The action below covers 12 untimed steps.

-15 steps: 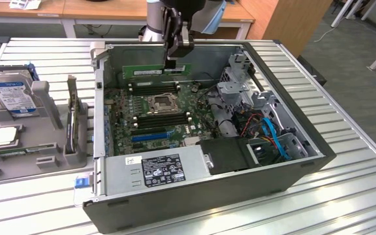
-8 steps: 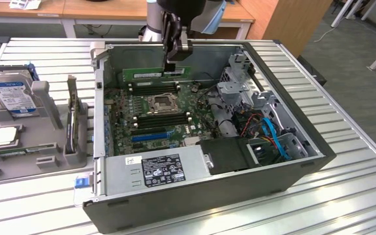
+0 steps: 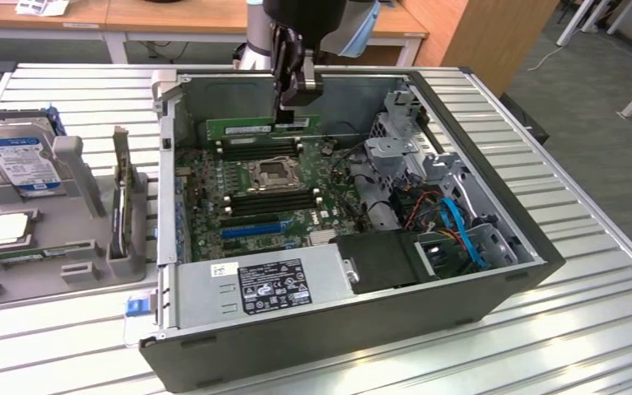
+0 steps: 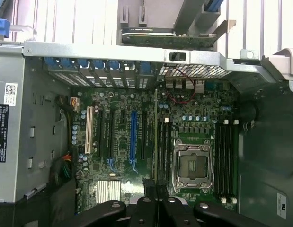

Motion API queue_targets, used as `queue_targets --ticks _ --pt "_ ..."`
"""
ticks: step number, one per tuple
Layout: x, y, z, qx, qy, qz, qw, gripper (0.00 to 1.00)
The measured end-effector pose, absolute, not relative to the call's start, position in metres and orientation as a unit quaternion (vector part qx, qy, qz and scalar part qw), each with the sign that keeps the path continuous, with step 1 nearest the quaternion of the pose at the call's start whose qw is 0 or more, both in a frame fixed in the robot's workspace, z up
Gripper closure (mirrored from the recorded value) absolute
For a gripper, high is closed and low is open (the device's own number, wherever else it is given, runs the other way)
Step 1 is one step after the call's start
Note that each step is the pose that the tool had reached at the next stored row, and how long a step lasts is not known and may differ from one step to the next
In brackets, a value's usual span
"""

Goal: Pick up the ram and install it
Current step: 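Pick up the ram and move it above insertion slot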

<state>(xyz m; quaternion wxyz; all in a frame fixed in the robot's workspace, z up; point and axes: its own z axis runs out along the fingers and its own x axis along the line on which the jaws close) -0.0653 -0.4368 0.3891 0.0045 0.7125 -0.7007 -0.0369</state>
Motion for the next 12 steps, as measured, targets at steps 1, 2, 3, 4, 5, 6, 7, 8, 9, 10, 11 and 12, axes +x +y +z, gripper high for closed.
queue_targets --ticks 1,2,3,4,5,6,7,8,9,10,11,12 --pt "-0.0653 -0.4368 0.389 0.712 -0.701 -0.037 0.004 0.89" --pt "-0.0653 -0.4368 0.389 0.712 -0.701 -0.037 0.004 0.89" --pt "-0.0653 -0.4368 0.389 0.712 -0.701 -0.037 0.004 0.89" --pt "-0.0653 -0.4368 0.389 0.712 -0.701 -0.037 0.004 0.89" --pt "-0.0653 -0.4368 0.389 0.712 -0.701 -0.037 0.004 0.89" --pt "-0.0653 -0.4368 0.389 0.712 -0.701 -0.037 0.004 0.89" --pt "-0.0653 -0.4368 0.389 0.712 -0.701 -0.037 0.004 0.89" --pt "-0.0653 -0.4368 0.389 0.712 -0.701 -0.037 0.004 0.89" --pt "-0.0653 -0.4368 0.3891 0.712 -0.701 -0.037 0.004 0.89" --pt "-0.0653 -0.4368 0.389 0.712 -0.701 -0.037 0.004 0.89" --pt "-0.0653 -0.4368 0.389 0.712 -0.701 -0.037 0.004 0.89" --pt "-0.0652 -0.4368 0.389 0.712 -0.701 -0.037 0.004 0.89"
